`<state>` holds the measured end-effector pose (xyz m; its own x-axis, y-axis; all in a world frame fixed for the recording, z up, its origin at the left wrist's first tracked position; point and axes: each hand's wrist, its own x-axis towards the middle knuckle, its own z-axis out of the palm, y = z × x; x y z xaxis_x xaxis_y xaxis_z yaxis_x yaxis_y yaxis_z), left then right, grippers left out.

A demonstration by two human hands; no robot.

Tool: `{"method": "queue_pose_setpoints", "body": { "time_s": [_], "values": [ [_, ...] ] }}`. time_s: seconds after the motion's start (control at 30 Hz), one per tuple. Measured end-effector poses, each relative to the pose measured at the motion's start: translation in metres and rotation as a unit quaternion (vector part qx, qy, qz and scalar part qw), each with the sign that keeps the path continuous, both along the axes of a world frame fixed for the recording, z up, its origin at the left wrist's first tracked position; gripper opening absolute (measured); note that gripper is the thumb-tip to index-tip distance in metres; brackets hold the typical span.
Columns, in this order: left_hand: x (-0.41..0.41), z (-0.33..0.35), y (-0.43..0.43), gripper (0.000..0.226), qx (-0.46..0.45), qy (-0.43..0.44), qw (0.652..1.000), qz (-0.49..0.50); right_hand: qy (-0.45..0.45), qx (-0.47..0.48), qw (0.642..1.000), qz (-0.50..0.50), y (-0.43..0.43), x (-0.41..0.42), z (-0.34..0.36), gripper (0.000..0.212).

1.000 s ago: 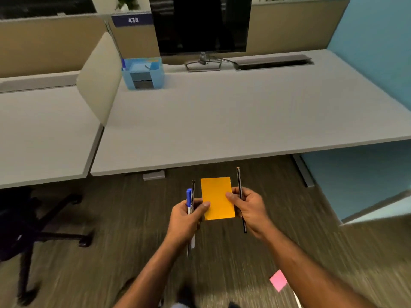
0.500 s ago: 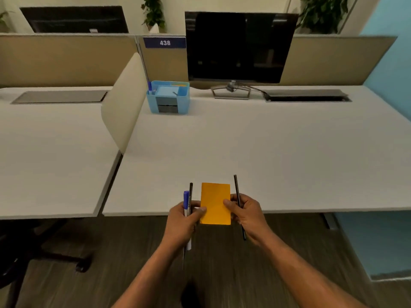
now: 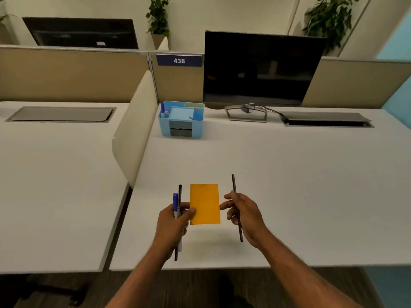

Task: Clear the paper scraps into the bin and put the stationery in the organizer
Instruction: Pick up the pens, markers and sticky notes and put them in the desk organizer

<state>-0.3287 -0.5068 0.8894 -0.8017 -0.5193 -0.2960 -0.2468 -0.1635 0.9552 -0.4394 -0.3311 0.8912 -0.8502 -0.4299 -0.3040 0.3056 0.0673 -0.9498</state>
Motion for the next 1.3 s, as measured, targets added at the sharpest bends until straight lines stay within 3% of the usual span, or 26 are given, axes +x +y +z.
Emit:
{"method": "queue_pose_setpoints", "body": {
  "time_s": [0.17,0.4,0.6,0.8,1.0,1.2,1.3],
  "values": [
    [-0.020,-0.002,-0.022,0.011,0.007,0.010,0.999,0.033,0.005,-0.056,0.998,-0.006,-0.025,-0.038,-0.002,0.031],
    [-0.063,-0.006,-0.054,0.011,0.012,0.007,0.998,0.060,0.017,-0.063,0.998,-0.002,-0.077,-0.111,0.002,0.021],
    [-0.106,-0.011,-0.077,0.013,0.019,0.005,0.996,0.092,0.149,-0.012,0.989,0.002,-0.141,-0.204,0.035,0.017],
    [-0.139,-0.015,-0.091,0.014,0.020,0.006,0.994,0.110,0.303,0.024,0.953,-0.021,-0.202,-0.286,0.060,0.019],
    [-0.160,-0.020,-0.099,0.014,0.033,0.009,0.991,0.130,0.446,0.108,0.888,-0.005,-0.243,-0.336,0.048,0.020],
    [-0.162,-0.024,-0.104,0.014,0.036,0.007,0.991,0.132,0.474,0.292,0.825,0.098,-0.256,-0.358,0.007,0.020],
    [-0.161,-0.025,-0.108,0.015,0.037,0.005,0.990,0.133,0.465,0.320,0.815,0.131,-0.256,-0.362,-0.005,0.019]
  ]
}}
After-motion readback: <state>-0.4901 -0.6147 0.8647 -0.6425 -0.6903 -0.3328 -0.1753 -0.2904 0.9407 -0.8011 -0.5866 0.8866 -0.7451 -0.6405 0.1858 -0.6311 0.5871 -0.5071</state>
